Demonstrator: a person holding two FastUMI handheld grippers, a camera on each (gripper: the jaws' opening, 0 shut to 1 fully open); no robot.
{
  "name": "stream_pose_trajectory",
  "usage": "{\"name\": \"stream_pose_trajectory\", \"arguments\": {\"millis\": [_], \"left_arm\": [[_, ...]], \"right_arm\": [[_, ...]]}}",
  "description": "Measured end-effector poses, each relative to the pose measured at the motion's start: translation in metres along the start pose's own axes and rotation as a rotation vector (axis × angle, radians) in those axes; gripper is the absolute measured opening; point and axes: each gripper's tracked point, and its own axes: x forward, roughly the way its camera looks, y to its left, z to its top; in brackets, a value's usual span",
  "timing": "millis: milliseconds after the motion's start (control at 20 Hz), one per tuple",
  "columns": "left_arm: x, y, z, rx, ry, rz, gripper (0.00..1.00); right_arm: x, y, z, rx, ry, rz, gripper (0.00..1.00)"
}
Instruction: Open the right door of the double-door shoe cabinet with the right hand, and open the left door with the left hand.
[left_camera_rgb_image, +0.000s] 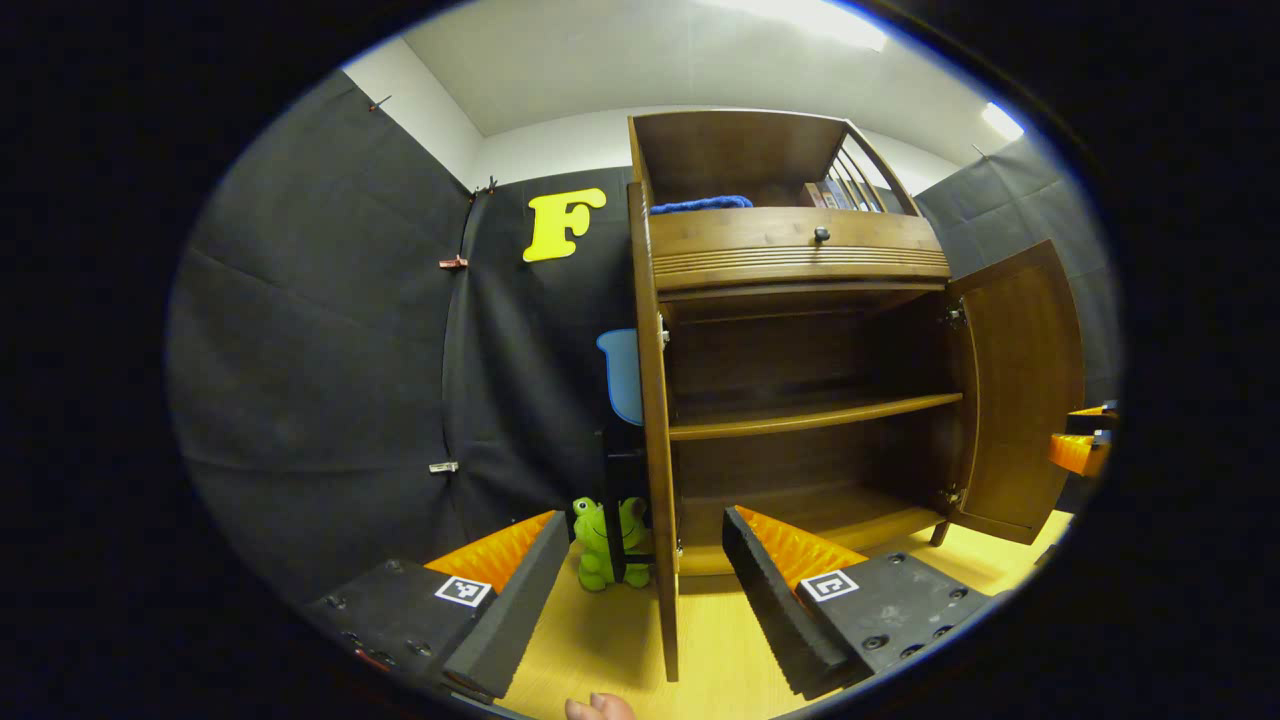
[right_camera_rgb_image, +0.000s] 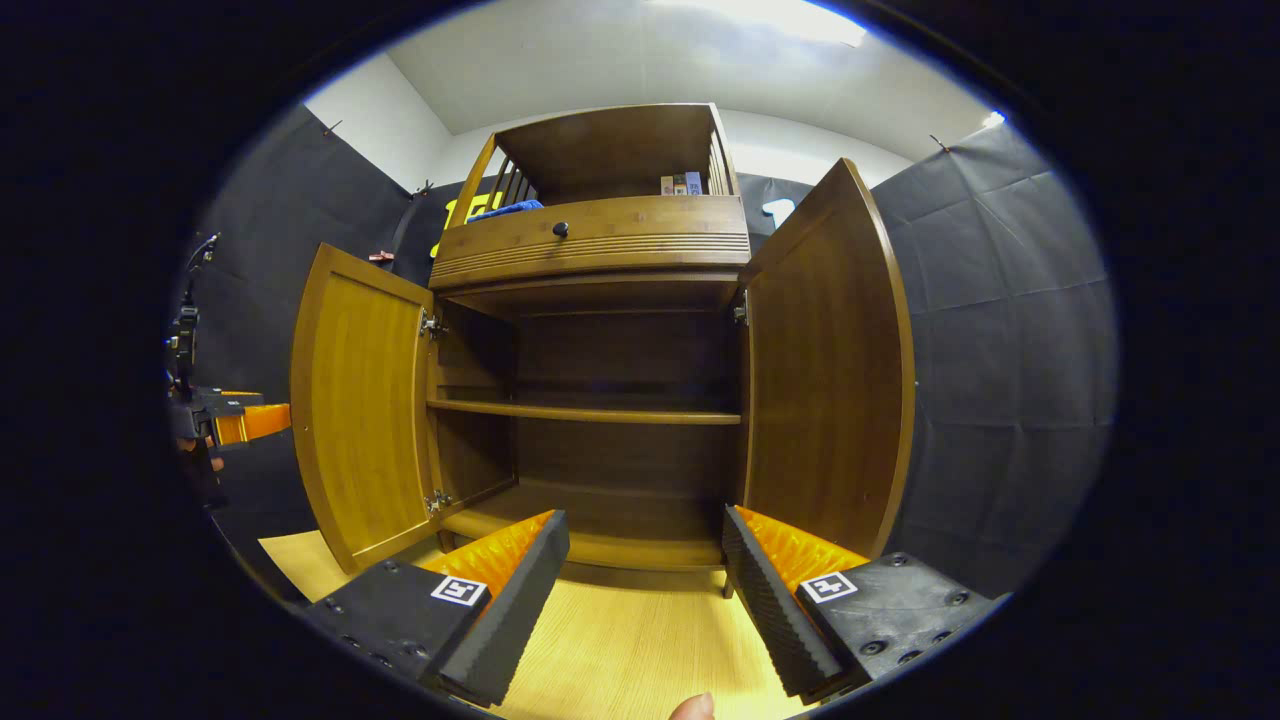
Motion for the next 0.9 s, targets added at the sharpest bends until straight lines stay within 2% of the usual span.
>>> {"name": "stream_pose_trajectory", "arguments": {"millis": [50,100,150,200,300,350,450,700,750,800,850,900], "left_arm": [[-0.004,-0.008,0.003,-0.007,-0.010,-0.013,0.92],[-0.007,-0.017,0.006,-0.015,-0.019,-0.028,0.92],[-0.010,-0.025,0.010,-0.024,-0.027,-0.039,0.96],[-0.014,-0.034,0.013,-0.032,-0.035,-0.057,0.96],[-0.019,-0.054,0.016,-0.044,-0.038,-0.087,1.00],[-0.021,-0.063,0.017,-0.047,-0.039,-0.099,0.96],[-0.025,-0.081,0.017,-0.049,-0.047,-0.121,0.96],[-0.038,-0.110,0.014,-0.057,-0.062,-0.132,0.96],[-0.040,-0.114,0.013,-0.048,-0.060,-0.132,1.00],[-0.043,-0.116,0.010,-0.039,-0.057,-0.127,0.97],[-0.046,-0.121,0.009,-0.034,-0.057,-0.128,1.00],[-0.048,-0.127,0.010,-0.037,-0.059,-0.135,0.96]], "right_arm": [[0.000,0.001,0.002,0.002,-0.006,-0.001,1.00],[0.000,0.002,0.004,0.004,-0.013,0.000,1.00],[0.000,0.005,0.007,0.007,-0.019,0.001,0.98],[-0.001,0.007,0.010,0.008,-0.026,0.003,1.00],[-0.002,0.013,0.014,0.005,-0.037,0.011,0.96],[-0.004,0.014,0.016,0.001,-0.043,0.013,0.98],[-0.006,0.018,0.019,-0.005,-0.055,0.017,0.98],[-0.010,0.025,0.025,0.007,-0.069,0.028,0.98],[-0.011,0.026,0.027,0.004,-0.074,0.029,1.00],[-0.012,0.027,0.028,-0.001,-0.079,0.030,0.98],[-0.012,0.030,0.030,-0.007,-0.085,0.029,0.98],[-0.013,0.031,0.031,-0.010,-0.088,0.028,0.98]]}}
